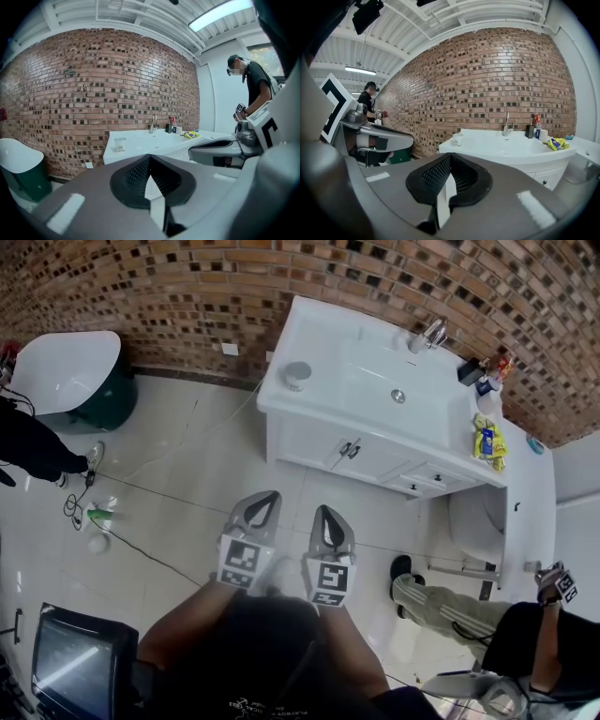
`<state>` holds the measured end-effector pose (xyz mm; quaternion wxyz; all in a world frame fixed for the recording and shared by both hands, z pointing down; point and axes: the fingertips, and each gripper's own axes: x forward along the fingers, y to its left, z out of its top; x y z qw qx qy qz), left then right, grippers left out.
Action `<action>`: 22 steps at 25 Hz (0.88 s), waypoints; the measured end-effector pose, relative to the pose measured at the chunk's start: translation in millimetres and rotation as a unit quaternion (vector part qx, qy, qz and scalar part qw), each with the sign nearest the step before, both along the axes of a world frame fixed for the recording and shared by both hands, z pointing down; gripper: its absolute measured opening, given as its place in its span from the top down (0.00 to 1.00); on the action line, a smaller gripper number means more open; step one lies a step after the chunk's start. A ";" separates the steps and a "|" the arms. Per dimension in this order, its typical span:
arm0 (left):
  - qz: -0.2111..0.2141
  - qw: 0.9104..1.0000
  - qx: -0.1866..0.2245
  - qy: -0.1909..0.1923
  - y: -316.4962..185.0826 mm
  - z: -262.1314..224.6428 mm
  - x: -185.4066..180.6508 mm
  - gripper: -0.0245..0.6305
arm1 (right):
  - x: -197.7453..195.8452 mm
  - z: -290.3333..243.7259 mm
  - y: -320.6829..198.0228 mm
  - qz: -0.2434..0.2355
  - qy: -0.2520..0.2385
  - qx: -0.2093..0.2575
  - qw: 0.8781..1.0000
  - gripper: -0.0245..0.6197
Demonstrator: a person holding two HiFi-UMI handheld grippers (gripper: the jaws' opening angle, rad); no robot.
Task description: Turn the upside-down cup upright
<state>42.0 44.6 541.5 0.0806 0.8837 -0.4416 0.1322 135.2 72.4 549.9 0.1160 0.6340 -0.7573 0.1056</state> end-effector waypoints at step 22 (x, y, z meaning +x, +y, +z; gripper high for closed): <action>-0.018 0.999 0.007 0.033 9.9 -26.4 -49.3 0.97 | -46.3 -26.6 16.9 -0.006 0.044 0.007 0.999 0.94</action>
